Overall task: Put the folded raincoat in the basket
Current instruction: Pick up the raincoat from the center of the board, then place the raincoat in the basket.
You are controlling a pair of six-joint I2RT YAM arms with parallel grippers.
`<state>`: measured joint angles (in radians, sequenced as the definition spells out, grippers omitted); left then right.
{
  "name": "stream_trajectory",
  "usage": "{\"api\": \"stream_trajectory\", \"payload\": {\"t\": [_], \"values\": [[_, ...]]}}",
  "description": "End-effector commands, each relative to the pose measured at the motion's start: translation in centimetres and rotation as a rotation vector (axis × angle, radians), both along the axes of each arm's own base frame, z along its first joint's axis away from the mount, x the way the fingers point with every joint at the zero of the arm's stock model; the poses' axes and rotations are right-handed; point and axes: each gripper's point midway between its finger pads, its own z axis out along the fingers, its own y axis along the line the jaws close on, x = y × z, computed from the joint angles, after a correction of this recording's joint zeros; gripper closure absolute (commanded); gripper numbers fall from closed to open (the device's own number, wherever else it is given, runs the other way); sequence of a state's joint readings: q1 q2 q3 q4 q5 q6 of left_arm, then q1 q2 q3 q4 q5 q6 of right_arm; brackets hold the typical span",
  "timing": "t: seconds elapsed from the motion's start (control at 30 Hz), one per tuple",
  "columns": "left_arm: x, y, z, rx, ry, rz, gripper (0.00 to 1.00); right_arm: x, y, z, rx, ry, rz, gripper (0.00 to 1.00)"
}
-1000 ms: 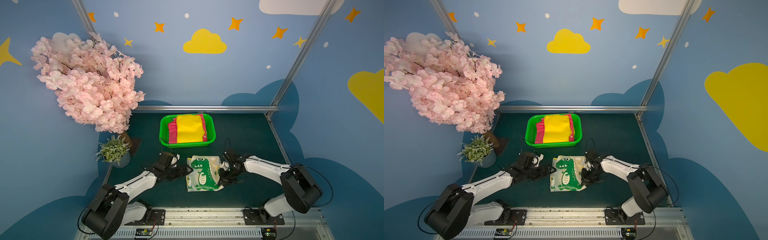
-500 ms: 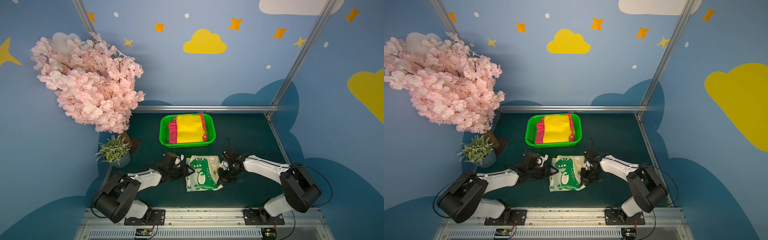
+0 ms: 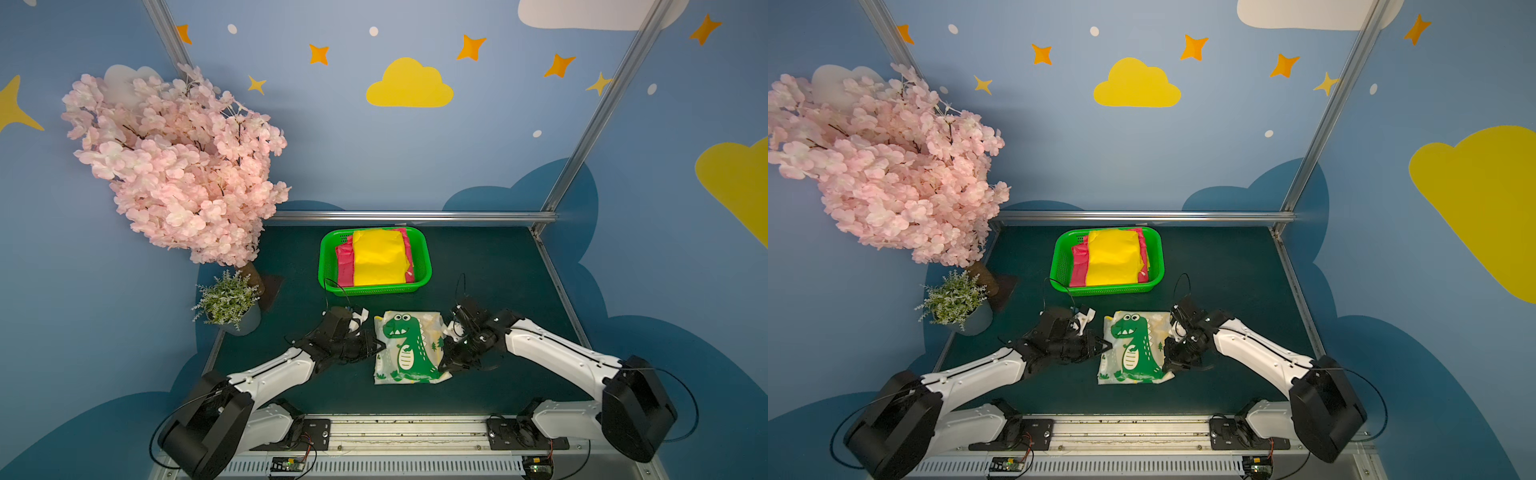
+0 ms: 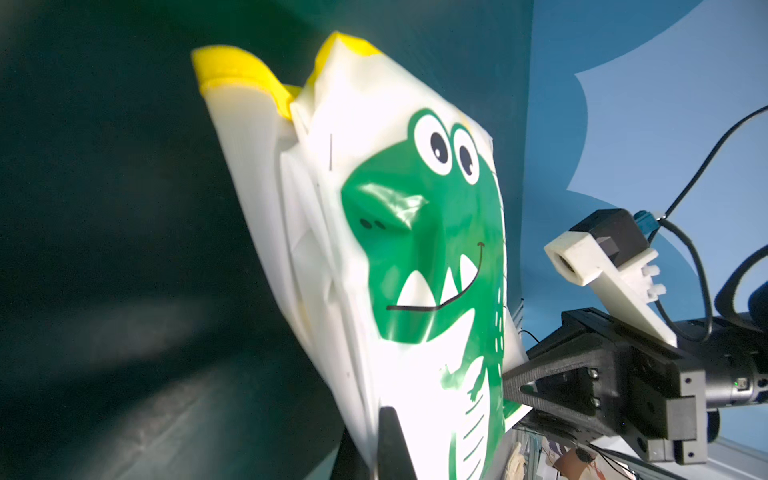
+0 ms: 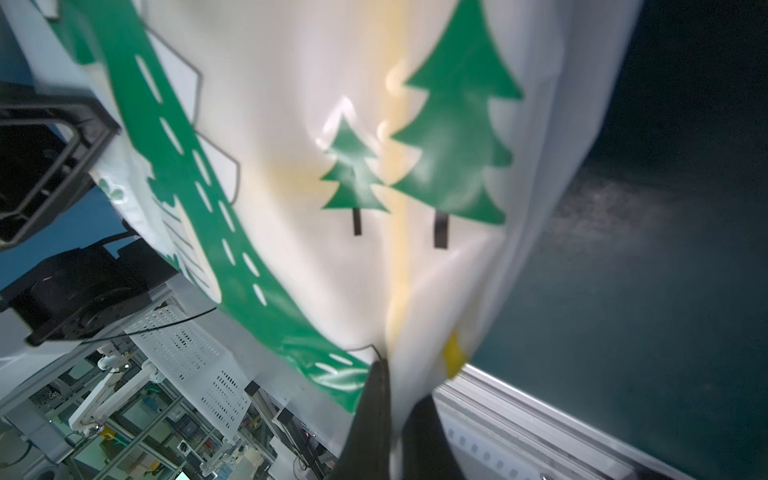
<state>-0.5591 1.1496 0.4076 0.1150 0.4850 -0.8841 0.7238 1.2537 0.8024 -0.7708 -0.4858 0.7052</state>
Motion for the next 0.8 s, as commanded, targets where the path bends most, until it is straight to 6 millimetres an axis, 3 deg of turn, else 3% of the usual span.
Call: {"api": "stream_trajectory", "payload": {"t": [0.0, 0.13, 0.23, 0.47, 0.77], "values": [[-0.3, -0.1, 3.0, -0.026, -0.042, 0.0, 0.98, -0.9, 0.1, 3.3, 0.052, -0.021, -0.003, 1.0], [0.0, 0.6, 6.2, -0.041, -0.107, 0.046, 0.98, -0.7, -0.3, 5.7, 0.071, -0.075, -0.013, 1.0], [1.3, 1.5, 8.5, -0.038, -0.188, 0.12, 0.98, 0.7, 0.0, 7.4, 0.084, -0.141, -0.029, 1.0], [7.1, 4.5, 11.9, 0.014, -0.265, 0.25, 0.98, 8.3, 2.3, 11.3, 0.137, -0.401, -0.061, 1.0], [16.5, 8.5, 13.1, 0.107, -0.289, 0.312, 0.98, 18.7, 6.0, 12.6, 0.191, -0.407, -0.1, 1.0]]}}
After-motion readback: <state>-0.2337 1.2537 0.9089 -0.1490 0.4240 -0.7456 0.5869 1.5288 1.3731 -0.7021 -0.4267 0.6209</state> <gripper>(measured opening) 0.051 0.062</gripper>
